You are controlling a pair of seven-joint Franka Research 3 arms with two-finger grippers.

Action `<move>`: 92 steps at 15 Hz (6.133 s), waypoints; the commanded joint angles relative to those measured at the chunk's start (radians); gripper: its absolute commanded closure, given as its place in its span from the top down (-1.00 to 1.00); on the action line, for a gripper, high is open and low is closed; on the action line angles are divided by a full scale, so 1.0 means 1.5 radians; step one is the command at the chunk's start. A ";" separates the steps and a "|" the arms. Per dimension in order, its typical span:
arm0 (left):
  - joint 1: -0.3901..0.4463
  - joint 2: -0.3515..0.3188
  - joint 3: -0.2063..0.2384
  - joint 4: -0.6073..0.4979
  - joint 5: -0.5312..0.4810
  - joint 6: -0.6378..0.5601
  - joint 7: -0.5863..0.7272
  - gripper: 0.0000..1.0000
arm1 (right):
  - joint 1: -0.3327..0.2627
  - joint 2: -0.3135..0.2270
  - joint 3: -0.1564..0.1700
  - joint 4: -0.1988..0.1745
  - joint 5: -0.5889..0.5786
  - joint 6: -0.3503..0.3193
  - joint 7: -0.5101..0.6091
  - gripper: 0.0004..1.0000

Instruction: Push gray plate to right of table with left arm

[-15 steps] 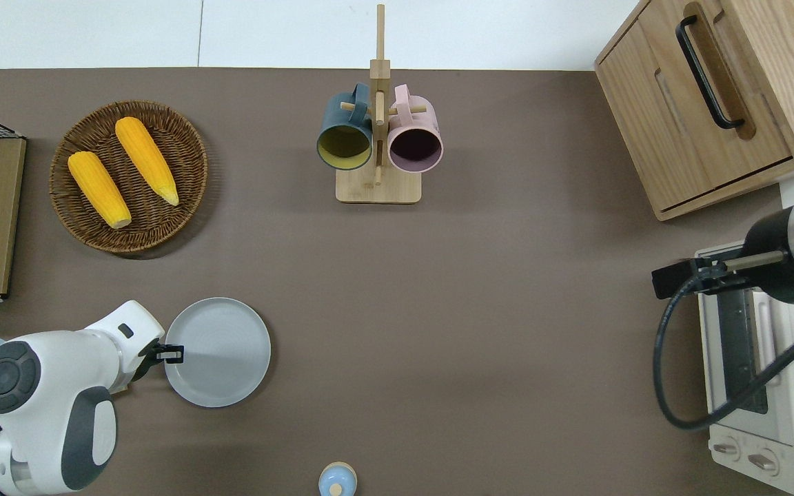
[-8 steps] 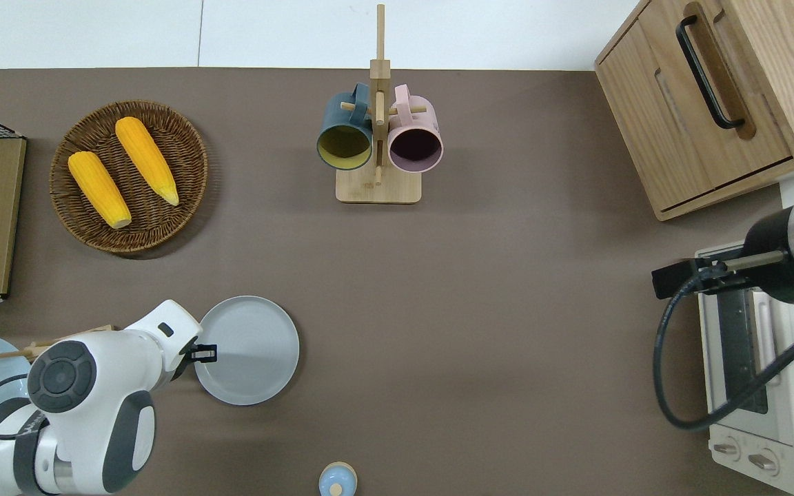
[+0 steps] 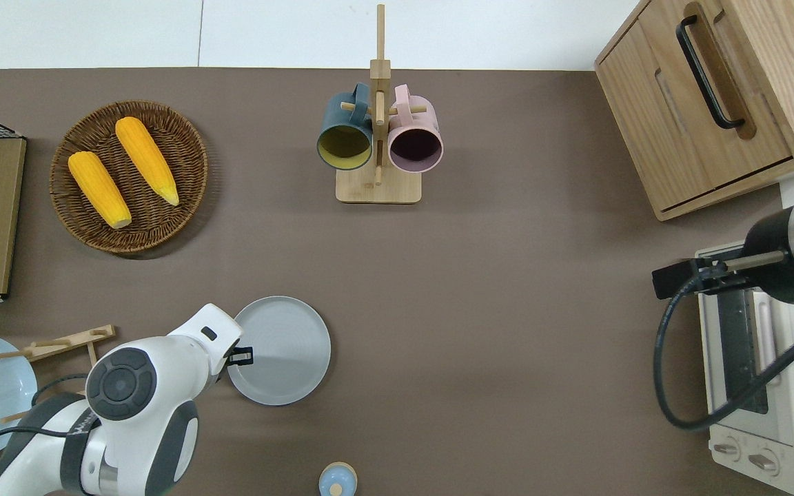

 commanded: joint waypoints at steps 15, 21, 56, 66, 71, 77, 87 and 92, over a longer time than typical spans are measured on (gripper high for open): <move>-0.015 0.070 -0.174 0.049 -0.001 0.009 -0.253 -1.00 | -0.014 -0.004 0.010 0.003 0.007 -0.008 0.000 0.97; -0.055 0.092 -0.187 0.085 0.000 0.004 -0.327 -1.00 | -0.014 -0.004 0.009 0.003 0.007 -0.009 0.000 0.97; -0.356 0.429 -0.179 0.480 0.298 -0.134 -0.858 -1.00 | -0.014 -0.004 0.010 0.003 0.007 -0.008 0.000 0.97; -0.356 0.436 -0.179 0.507 0.303 -0.158 -0.853 0.97 | -0.014 -0.004 0.010 0.003 0.007 -0.008 0.000 0.97; -0.350 0.431 -0.179 0.508 0.316 -0.178 -0.852 0.98 | -0.014 -0.004 0.009 0.003 0.007 -0.008 0.001 0.97; -0.303 0.424 -0.181 0.618 0.311 -0.352 -0.753 0.97 | -0.014 -0.004 0.010 0.003 0.007 -0.008 0.001 0.97; -0.178 0.411 -0.176 0.822 0.275 -0.601 -0.469 0.97 | -0.014 -0.004 0.010 0.003 0.007 -0.009 0.000 0.97; -0.058 0.354 -0.182 0.826 0.251 -0.659 -0.344 0.96 | -0.014 -0.004 0.010 0.003 0.007 -0.008 0.001 0.97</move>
